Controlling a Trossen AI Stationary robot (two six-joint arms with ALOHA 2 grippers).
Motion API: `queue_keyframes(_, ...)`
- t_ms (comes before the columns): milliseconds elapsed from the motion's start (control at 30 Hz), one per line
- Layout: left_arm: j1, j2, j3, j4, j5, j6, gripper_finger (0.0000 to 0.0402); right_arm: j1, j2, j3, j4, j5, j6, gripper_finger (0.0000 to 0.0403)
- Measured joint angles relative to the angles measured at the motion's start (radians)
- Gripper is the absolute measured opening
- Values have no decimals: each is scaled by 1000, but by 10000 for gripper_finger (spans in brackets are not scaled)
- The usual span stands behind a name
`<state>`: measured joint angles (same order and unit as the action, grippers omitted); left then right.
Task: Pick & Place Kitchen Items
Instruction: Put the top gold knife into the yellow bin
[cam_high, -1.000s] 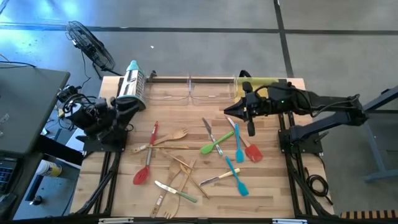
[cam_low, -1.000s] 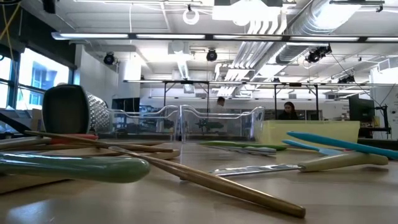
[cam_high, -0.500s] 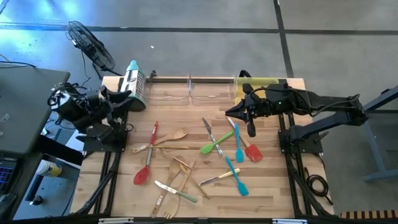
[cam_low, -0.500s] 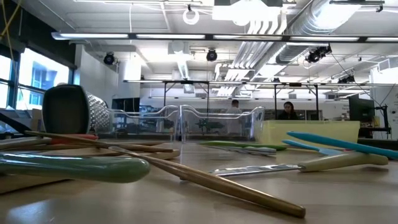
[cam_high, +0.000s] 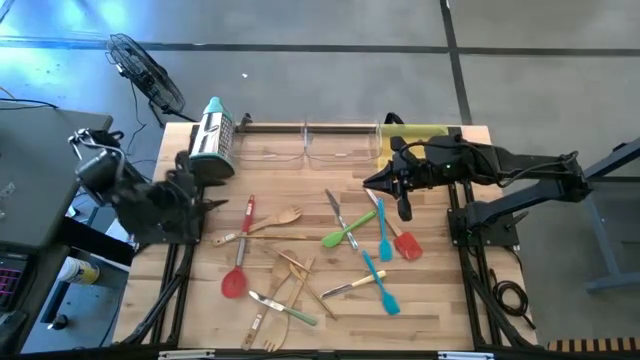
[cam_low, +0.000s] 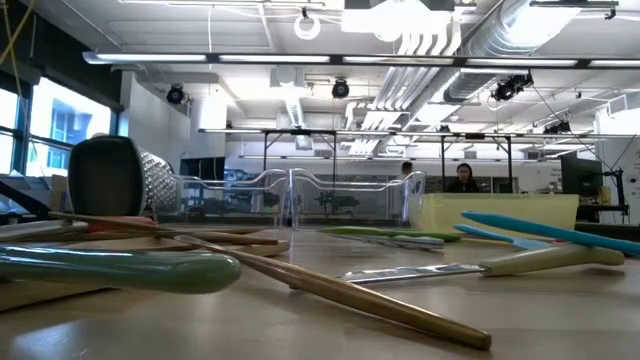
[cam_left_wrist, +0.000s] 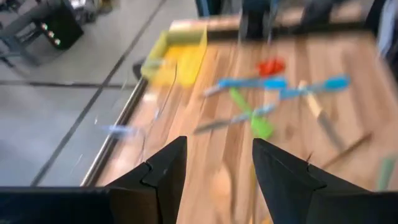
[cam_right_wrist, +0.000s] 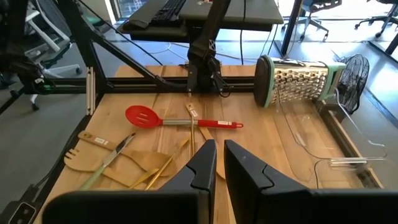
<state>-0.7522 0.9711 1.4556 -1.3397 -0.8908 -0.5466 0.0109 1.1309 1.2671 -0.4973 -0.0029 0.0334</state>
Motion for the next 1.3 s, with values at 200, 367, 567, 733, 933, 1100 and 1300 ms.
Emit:
queue_keyframes(200, 31, 114, 0, -185, 142, -106, 177, 0, 0, 0, 0, 2, -1, 25)
queue_keyframes(367, 142, 187, -38, -229, 243, -96, 177, 0, 0, 0, 11, 3, -2, 25)
queue_keyframes(567, 353, 282, -76, -223, 437, 11, 177, 0, 0, 0, 33, 3, 26, 25)
queue_keyframes(733, 472, 326, -76, -179, 602, 95, 177, 1, 0, 0, 34, 0, 123, 25)
queue_keyframes(933, 533, 354, -77, -74, 686, 150, 177, 36, 1, 0, 34, -1, 205, 25)
queue_keyframes(1100, 546, 403, -77, -52, 691, 150, 177, 73, 1, -31, 58, 3, 235, 25)
queue_keyframes(1300, 543, 485, -77, -100, 695, 150, 177, 128, 1, -119, 157, 4, 330, 25)
